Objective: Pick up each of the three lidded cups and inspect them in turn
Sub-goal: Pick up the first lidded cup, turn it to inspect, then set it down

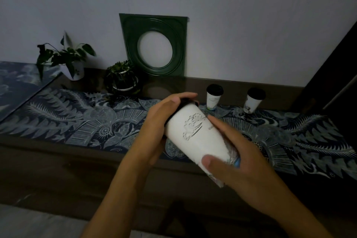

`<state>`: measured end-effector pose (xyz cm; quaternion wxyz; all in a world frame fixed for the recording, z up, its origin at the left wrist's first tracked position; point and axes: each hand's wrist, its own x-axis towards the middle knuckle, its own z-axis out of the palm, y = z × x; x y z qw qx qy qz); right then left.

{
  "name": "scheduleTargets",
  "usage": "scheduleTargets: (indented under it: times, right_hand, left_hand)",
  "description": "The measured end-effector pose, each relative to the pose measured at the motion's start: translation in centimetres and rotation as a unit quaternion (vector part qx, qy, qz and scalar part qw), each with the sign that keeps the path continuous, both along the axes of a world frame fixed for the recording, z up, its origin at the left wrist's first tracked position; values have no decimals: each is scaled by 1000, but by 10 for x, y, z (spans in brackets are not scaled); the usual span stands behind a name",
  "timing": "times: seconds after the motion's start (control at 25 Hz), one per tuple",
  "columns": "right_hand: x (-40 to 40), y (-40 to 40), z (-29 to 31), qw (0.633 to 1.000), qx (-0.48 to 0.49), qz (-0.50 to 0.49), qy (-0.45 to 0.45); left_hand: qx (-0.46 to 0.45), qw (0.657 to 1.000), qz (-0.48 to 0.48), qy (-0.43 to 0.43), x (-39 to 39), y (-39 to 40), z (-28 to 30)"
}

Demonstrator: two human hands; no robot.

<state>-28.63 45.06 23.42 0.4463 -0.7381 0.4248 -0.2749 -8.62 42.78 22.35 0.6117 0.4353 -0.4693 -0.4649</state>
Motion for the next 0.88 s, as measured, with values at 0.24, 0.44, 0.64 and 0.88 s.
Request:
scheduleTargets:
  times: [0.24, 0.44, 0.64, 0.88]
  right_hand:
    - [-4, -9, 11, 916, 303, 7, -263]
    - [-15, -14, 25, 992, -40, -3, -120]
    - [-7, -36, 42, 953, -186, 126, -202]
    - [24, -55, 47, 941, -193, -38, -276]
  left_hand:
    - [-26, 998, -16, 59, -7, 3, -3]
    - [172, 965, 38, 196, -29, 7, 0]
    - [283, 894, -115, 329, -45, 9, 12]
    - [213, 869, -95, 437, -58, 4, 9]
